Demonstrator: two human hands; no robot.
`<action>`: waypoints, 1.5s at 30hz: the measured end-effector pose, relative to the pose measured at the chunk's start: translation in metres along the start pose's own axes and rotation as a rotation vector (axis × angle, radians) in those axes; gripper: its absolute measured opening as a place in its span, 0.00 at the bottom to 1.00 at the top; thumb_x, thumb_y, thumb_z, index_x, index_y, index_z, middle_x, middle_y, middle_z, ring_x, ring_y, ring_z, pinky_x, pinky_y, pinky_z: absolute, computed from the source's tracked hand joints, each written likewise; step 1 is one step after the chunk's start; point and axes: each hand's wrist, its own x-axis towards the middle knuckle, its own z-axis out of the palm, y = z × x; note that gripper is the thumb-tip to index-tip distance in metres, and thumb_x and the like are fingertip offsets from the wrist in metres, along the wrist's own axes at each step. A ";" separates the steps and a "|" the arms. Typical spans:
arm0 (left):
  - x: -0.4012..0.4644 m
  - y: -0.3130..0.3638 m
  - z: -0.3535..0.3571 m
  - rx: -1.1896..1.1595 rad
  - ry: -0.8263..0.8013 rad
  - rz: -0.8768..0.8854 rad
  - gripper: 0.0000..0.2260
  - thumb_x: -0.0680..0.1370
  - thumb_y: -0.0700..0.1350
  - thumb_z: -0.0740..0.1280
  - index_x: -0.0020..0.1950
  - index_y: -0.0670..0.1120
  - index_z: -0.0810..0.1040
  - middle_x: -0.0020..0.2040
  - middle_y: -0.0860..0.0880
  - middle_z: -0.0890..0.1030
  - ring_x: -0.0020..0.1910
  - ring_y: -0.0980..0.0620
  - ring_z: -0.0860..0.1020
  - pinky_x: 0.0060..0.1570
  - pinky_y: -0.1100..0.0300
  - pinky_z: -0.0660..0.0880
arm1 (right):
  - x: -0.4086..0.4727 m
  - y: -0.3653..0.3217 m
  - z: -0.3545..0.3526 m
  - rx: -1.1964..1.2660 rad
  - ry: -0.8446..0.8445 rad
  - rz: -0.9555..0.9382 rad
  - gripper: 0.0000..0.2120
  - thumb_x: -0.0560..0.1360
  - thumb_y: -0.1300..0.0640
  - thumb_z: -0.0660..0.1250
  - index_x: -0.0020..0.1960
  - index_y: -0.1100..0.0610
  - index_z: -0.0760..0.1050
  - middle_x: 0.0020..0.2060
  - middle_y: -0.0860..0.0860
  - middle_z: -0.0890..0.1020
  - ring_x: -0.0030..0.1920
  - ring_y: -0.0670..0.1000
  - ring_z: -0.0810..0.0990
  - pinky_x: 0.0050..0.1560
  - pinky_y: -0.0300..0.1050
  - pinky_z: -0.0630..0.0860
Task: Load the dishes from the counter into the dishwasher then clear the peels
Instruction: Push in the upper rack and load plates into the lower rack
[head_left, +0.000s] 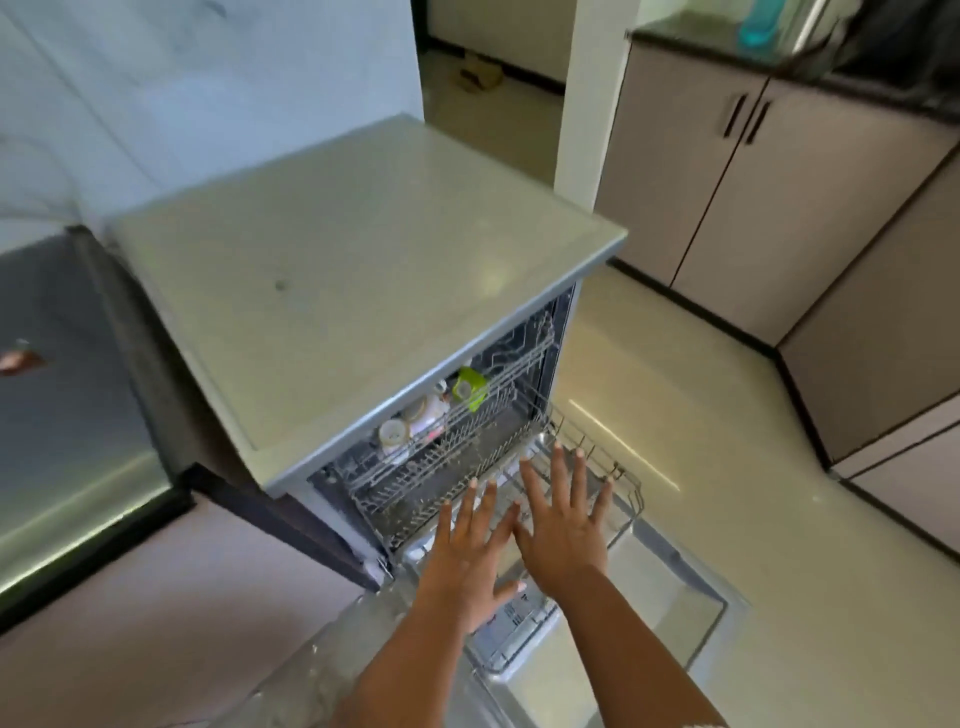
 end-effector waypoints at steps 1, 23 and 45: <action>-0.008 0.001 -0.017 -0.004 0.006 0.001 0.40 0.78 0.67 0.54 0.76 0.53 0.31 0.73 0.46 0.25 0.70 0.43 0.24 0.70 0.42 0.30 | -0.007 -0.003 -0.015 0.040 0.001 0.008 0.33 0.78 0.39 0.53 0.78 0.49 0.48 0.78 0.58 0.49 0.77 0.63 0.42 0.71 0.71 0.42; -0.139 -0.091 -0.158 0.160 0.269 -0.295 0.39 0.79 0.63 0.57 0.78 0.53 0.36 0.76 0.45 0.29 0.74 0.41 0.29 0.65 0.41 0.23 | -0.023 -0.115 -0.188 -0.165 0.164 -0.391 0.37 0.80 0.36 0.47 0.72 0.47 0.23 0.72 0.56 0.26 0.74 0.62 0.28 0.62 0.67 0.23; -0.418 -0.428 -0.101 0.041 0.336 -1.011 0.37 0.78 0.65 0.57 0.79 0.53 0.43 0.78 0.43 0.37 0.74 0.42 0.29 0.70 0.37 0.32 | -0.091 -0.560 -0.192 -0.221 0.141 -1.034 0.33 0.81 0.37 0.48 0.78 0.46 0.35 0.78 0.55 0.37 0.76 0.61 0.31 0.71 0.70 0.33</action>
